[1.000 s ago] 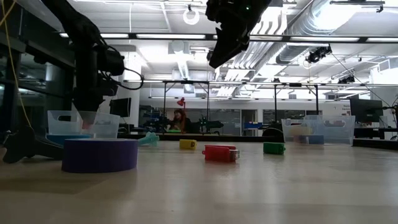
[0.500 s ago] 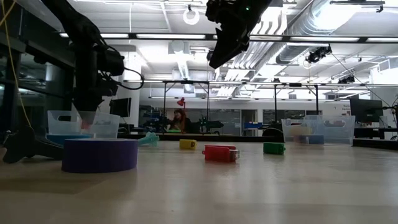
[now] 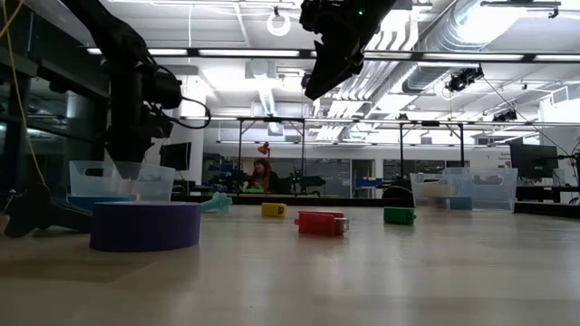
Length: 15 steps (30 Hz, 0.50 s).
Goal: Pick and place Stapler, Stapler remover, tape
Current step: Put the left red stapler into the left transparent bin
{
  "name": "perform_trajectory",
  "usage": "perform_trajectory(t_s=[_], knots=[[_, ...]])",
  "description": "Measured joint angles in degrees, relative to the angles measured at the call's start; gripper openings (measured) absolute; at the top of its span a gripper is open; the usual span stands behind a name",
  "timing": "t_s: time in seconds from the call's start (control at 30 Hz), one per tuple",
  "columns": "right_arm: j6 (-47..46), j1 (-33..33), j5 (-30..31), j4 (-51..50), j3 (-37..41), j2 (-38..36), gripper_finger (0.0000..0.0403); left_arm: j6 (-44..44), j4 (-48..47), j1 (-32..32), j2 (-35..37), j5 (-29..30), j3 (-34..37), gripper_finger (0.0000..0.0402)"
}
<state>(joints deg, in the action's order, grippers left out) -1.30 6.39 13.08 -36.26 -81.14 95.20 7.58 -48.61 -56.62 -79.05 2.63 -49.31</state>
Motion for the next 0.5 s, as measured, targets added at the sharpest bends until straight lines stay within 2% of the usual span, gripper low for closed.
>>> perform_trajectory(t_s=[0.3, 0.5], knots=[[-0.2, 0.0, -0.2, -1.2, 0.0, 0.0, 0.0161, 3.6, -7.1, 0.0, 0.3, 0.9, -7.0, 0.0205], [-0.9, 0.0, -1.3, -1.3, 0.0, 0.0, 0.0161, 4.8, -14.0, 2.0, 3.7, 0.4, -10.0, 0.0205]])
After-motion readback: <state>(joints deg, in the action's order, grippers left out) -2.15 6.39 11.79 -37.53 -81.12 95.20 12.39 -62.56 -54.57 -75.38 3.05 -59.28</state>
